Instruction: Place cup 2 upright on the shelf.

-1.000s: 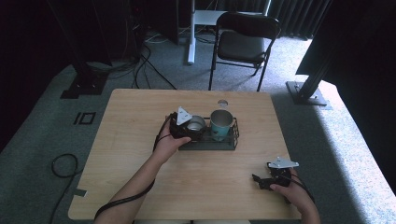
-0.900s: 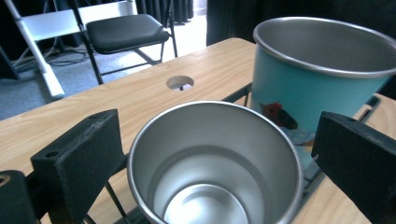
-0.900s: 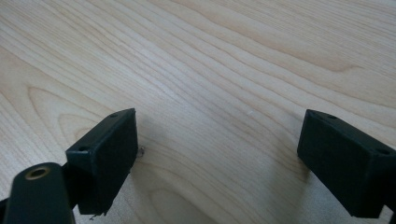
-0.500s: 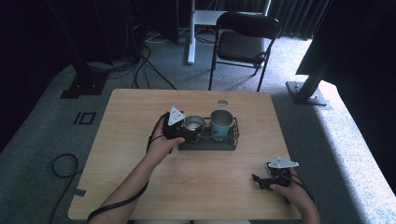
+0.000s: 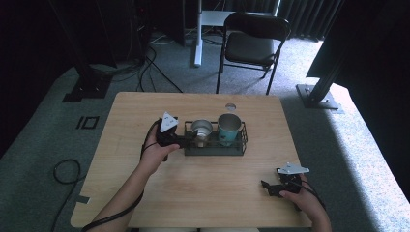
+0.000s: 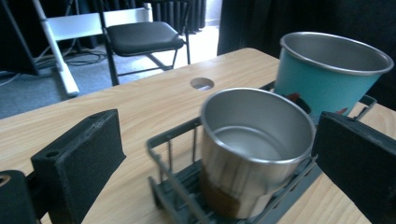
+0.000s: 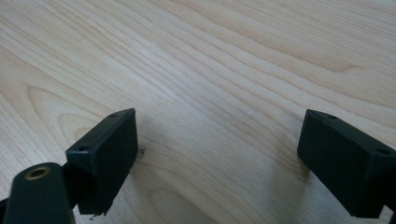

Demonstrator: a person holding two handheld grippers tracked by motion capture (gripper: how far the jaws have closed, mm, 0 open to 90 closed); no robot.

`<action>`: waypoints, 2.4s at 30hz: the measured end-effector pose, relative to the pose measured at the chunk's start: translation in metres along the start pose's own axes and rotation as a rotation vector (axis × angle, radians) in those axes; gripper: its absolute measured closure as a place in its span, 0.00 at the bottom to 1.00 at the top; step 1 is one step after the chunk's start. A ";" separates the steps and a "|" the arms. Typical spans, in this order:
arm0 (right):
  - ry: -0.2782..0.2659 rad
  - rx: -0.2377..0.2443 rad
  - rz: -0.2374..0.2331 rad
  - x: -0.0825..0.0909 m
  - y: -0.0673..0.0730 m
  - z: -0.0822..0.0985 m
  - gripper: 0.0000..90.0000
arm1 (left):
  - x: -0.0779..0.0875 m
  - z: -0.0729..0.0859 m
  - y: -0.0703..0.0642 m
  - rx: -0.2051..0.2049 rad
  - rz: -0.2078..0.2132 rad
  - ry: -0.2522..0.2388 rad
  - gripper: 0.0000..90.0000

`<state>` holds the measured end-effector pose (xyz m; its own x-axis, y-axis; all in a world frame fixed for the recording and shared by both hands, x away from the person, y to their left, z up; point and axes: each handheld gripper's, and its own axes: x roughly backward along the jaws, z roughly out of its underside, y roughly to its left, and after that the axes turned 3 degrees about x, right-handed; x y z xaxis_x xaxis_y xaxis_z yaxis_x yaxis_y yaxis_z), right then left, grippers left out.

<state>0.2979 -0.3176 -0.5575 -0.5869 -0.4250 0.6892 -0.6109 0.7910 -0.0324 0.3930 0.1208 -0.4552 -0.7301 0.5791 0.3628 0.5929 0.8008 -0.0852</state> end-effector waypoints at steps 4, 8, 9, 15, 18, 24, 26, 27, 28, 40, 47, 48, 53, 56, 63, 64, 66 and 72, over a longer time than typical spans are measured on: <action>0.000 0.000 0.000 0.000 0.000 0.000 0.13 | 0.007 0.002 0.007 0.008 -0.022 -0.004 0.03; 0.000 0.000 0.000 0.000 0.000 0.000 0.13 | 0.013 0.004 0.014 0.018 -0.040 -0.006 0.03; 0.000 0.000 0.000 0.000 0.000 0.000 0.13 | 0.015 0.005 0.016 0.021 -0.042 -0.005 0.03; 0.001 -0.002 0.000 0.000 0.000 0.000 0.13 | 0.023 0.011 0.027 0.030 -0.078 -0.002 0.03; 0.001 -0.002 0.000 0.000 0.000 0.000 0.13 | 0.027 0.013 0.031 0.038 -0.089 -0.001 0.03; 0.001 -0.002 0.000 0.000 0.000 0.000 0.13 | 0.036 0.023 0.040 0.058 -0.110 0.006 0.03; 0.001 -0.002 0.000 0.000 0.000 0.000 0.13 | 0.040 0.025 0.043 0.066 -0.116 0.010 0.03; 0.001 -0.002 0.000 0.000 0.000 0.000 0.13 | 0.041 0.027 0.044 0.074 -0.123 0.009 0.03; 0.001 -0.002 0.000 0.000 0.000 0.000 0.13 | 0.043 0.028 0.046 0.076 -0.125 0.012 0.03; 0.001 -0.002 -0.001 0.000 0.000 0.000 0.13 | 0.066 0.051 0.064 0.117 -0.182 0.047 0.03; 0.001 -0.002 -0.001 0.000 0.000 0.000 0.13 | 0.079 0.065 0.071 0.138 -0.208 0.060 0.03; 0.001 -0.003 -0.001 0.000 0.000 0.000 0.13 | 0.084 0.071 0.073 0.151 -0.219 0.065 0.03; 0.001 -0.002 -0.001 0.000 0.000 0.000 0.13 | 0.094 0.084 0.077 0.155 -0.250 0.085 0.03; 0.001 -0.002 0.000 0.000 0.000 0.000 0.13 | 0.100 0.092 0.078 0.168 -0.264 0.102 0.03; 0.001 -0.002 0.000 0.000 0.000 0.000 0.13 | 0.110 0.108 0.085 0.191 -0.288 0.122 0.03; 0.001 -0.002 0.000 0.000 0.000 0.000 0.13 | 0.111 0.109 0.085 0.194 -0.292 0.124 0.03; 0.001 -0.003 -0.001 0.000 0.000 0.000 0.13 | 0.112 0.112 0.086 0.200 -0.296 0.128 0.03; 0.001 -0.001 0.000 0.000 0.000 0.000 0.13 | 0.117 0.121 0.085 0.201 -0.314 0.155 0.03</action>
<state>0.2979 -0.3176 -0.5576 -0.5864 -0.4246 0.6898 -0.6103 0.7915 -0.0316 0.3166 0.2751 -0.5325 -0.7963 0.2836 0.5343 0.2592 0.9581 -0.1222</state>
